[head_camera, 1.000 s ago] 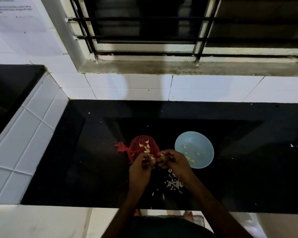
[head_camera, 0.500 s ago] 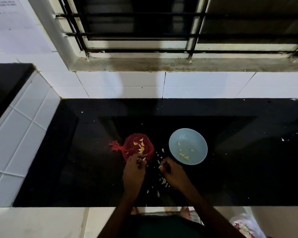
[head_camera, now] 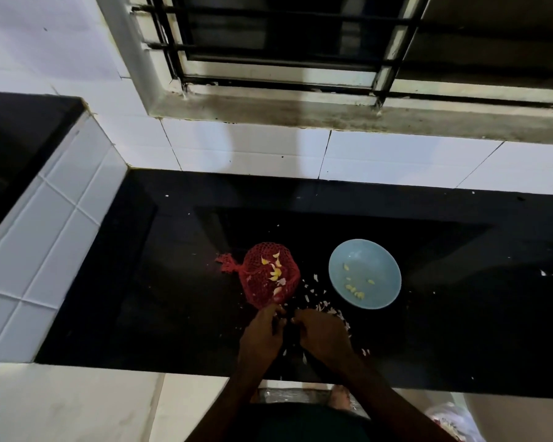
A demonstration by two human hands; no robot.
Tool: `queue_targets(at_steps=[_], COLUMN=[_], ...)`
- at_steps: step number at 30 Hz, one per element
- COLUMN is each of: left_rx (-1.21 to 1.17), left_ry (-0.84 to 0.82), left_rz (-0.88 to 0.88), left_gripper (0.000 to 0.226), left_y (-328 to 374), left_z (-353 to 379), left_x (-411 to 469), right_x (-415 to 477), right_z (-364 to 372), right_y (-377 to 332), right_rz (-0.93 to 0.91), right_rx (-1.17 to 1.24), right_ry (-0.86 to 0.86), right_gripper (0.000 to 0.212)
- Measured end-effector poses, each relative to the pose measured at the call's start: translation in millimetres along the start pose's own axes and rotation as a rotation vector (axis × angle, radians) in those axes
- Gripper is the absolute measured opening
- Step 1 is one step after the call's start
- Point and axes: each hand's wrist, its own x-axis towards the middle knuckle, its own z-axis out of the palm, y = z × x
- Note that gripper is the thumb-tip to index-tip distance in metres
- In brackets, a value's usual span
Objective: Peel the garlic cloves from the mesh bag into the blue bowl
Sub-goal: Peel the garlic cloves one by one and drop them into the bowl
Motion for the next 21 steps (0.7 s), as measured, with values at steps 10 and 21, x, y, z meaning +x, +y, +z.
queue_targets(at_steps=[10, 21], left_rx=[-0.012, -0.014], left_ry=[-0.032, 0.023], left_rz=[-0.014, 0.0], left_gripper=[0.022, 0.021], left_y=[-4.5, -7.2], left_z=[1.9, 1.6], left_x=[3.2, 0.7], right_x=[12.3, 12.5], right_z=[1.1, -1.9], right_y=[-21.6, -32.7], right_rz=[0.021, 0.043], right_rx=[-0.196, -0.285], right_ry=[-0.157, -0.195], right_gripper=[0.029, 0.01])
